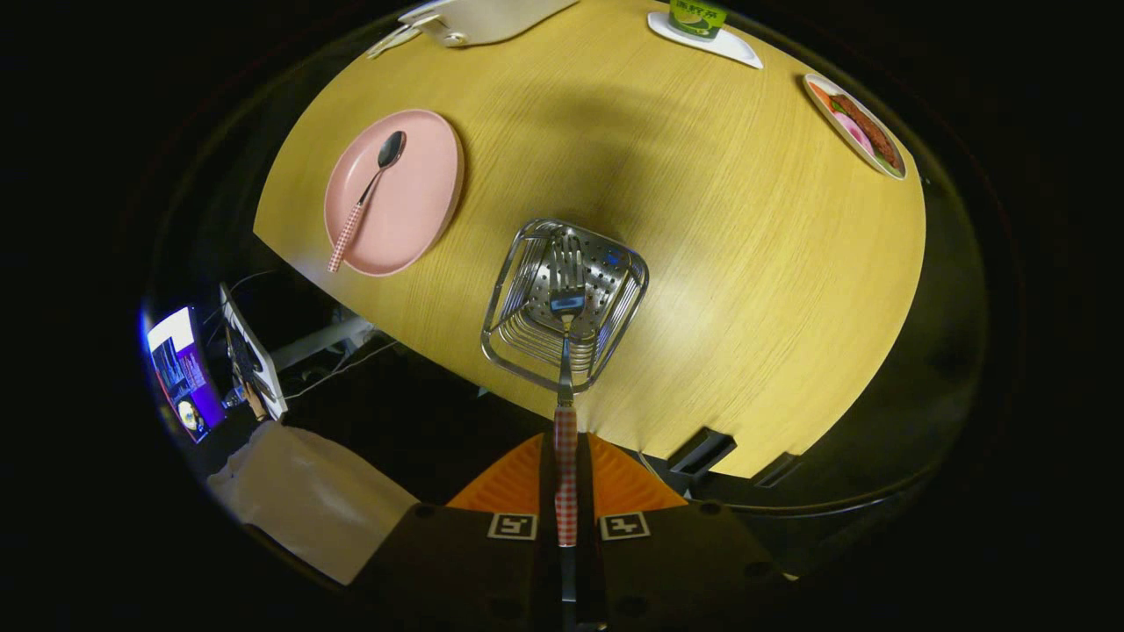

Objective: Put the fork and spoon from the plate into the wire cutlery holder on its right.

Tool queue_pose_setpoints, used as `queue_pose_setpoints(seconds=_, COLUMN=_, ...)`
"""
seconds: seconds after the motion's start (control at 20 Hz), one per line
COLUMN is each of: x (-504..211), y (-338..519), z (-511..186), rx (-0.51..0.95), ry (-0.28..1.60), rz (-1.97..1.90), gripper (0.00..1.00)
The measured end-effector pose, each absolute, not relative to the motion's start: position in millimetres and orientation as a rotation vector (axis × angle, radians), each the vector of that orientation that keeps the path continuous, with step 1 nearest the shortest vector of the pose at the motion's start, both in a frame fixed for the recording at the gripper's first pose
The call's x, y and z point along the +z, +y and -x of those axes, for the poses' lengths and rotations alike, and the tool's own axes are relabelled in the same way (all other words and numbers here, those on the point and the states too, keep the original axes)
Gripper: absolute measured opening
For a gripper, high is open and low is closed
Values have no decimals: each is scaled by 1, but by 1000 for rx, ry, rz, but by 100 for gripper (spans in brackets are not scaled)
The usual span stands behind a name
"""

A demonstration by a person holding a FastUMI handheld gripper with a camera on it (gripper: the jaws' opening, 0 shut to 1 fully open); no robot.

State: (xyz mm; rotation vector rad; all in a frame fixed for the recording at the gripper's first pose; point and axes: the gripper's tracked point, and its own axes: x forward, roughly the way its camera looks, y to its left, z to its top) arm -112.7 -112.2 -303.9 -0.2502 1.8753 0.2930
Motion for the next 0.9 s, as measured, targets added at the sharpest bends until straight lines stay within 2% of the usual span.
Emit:
queue_pose_setpoints(seconds=0.3, x=-317, y=-117, z=106, rx=336, ry=1954, rz=347, gripper=12)
queue_pose_setpoints(seconds=0.45, x=-318, y=-112, z=99, rx=352, ry=1944, rz=327, gripper=21)
queue_pose_setpoints(seconds=0.6, x=-311, y=-106, z=85, rx=369, ry=1879, rz=316, gripper=71)
queue_pose_setpoints(seconds=0.8, x=-289, y=-93, z=76, rx=377, ry=1768, rz=246, gripper=100)
queue_pose_setpoints(seconds=0.9, x=-278, y=-89, z=74, rx=374, ry=1697, rz=220, gripper=100)
